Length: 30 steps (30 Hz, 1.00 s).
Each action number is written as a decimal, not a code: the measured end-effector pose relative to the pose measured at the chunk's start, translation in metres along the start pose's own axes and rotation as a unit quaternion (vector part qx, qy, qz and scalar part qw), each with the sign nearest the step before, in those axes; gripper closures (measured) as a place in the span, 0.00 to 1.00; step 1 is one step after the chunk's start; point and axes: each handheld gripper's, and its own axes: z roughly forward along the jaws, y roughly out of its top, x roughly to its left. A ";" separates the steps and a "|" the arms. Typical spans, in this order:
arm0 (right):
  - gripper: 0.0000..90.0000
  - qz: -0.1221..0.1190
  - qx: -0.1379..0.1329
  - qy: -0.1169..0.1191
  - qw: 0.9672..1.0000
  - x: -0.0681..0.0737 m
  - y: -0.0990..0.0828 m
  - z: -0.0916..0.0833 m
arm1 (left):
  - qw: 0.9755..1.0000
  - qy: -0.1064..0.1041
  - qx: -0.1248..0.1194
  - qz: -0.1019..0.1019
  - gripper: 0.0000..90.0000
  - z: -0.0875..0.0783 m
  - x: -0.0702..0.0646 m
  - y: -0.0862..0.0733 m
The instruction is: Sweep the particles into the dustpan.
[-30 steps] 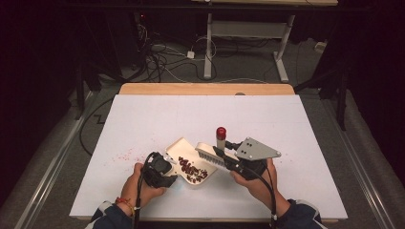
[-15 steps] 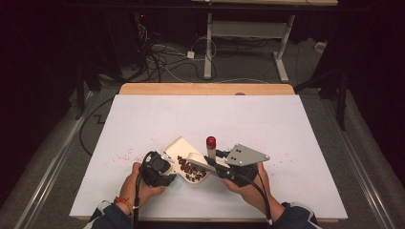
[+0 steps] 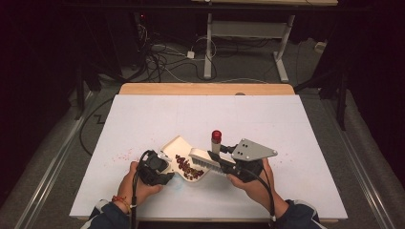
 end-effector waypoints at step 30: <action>0.78 0.004 0.019 0.022 1.000 -0.041 -0.019 -0.080 | 0.999 0.015 -0.013 -0.041 0.71 -0.012 0.021 -0.019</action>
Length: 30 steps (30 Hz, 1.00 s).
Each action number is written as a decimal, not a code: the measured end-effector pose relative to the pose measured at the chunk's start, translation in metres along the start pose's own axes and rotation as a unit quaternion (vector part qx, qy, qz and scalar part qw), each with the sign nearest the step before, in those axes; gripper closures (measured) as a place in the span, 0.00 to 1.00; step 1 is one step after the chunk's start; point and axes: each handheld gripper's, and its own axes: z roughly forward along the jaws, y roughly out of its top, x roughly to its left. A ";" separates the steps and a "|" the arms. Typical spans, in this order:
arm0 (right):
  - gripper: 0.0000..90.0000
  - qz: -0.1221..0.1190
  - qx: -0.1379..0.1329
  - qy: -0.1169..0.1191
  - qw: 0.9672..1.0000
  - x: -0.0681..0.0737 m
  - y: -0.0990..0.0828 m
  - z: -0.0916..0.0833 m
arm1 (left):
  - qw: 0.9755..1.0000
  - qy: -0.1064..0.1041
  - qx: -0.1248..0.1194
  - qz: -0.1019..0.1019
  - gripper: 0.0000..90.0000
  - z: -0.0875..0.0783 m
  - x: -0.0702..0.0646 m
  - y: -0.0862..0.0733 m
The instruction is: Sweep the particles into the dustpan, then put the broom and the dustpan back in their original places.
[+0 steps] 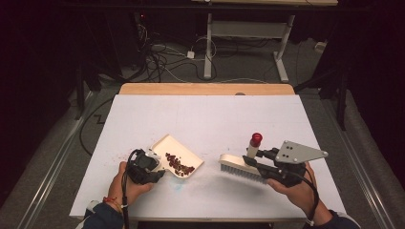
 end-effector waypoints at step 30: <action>0.76 0.064 0.082 0.015 0.994 -0.092 -0.034 -0.025 | 0.991 0.046 -0.038 -0.124 0.54 0.017 0.006 0.009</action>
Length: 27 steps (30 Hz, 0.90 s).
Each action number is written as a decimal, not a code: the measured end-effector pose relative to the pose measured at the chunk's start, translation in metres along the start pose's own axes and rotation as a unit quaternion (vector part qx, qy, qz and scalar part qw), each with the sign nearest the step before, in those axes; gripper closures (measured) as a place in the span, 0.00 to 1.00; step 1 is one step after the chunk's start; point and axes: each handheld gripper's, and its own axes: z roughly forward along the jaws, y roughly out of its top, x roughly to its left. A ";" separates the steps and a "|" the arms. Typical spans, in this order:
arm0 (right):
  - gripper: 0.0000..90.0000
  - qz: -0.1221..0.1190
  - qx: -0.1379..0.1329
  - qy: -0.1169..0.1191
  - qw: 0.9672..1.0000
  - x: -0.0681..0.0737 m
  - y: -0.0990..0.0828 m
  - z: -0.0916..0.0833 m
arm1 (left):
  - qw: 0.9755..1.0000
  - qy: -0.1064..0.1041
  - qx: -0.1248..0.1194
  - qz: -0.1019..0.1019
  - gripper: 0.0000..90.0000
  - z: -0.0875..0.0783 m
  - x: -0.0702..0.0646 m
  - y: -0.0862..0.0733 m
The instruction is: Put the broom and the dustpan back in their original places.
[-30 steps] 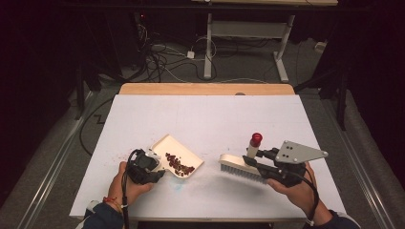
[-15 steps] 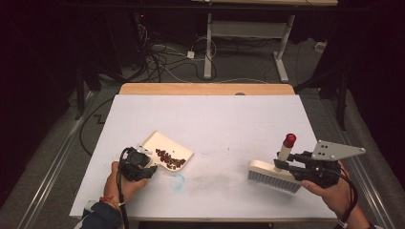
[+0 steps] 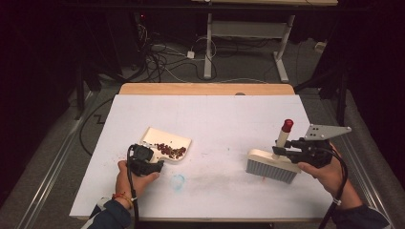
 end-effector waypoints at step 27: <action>0.61 0.089 0.091 -0.178 0.976 -0.062 0.010 0.089 | 0.975 -0.025 -0.140 0.173 0.23 -0.045 0.004 -0.053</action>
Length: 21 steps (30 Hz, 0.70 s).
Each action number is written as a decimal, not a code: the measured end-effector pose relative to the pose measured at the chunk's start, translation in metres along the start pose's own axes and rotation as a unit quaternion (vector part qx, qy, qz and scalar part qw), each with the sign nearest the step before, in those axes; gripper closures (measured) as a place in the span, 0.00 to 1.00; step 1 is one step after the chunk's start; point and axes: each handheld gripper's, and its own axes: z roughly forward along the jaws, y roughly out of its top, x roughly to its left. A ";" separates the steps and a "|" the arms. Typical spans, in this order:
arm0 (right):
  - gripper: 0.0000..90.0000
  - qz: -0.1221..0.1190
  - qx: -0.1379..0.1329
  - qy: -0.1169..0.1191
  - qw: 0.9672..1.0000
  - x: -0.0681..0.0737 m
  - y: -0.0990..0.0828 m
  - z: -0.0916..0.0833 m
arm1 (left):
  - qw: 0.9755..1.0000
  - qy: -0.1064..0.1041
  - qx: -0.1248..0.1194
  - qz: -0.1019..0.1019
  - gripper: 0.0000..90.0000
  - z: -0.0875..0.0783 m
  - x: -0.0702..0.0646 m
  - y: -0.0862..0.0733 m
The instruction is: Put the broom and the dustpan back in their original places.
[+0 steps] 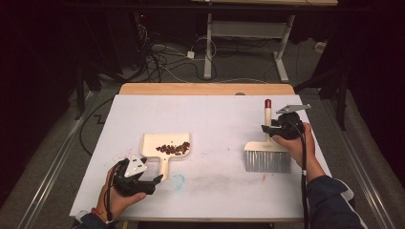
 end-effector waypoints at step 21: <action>0.45 0.017 -0.078 -0.025 0.997 0.013 0.001 0.003 | 1.000 0.008 -0.008 0.014 0.23 -0.011 0.002 -0.020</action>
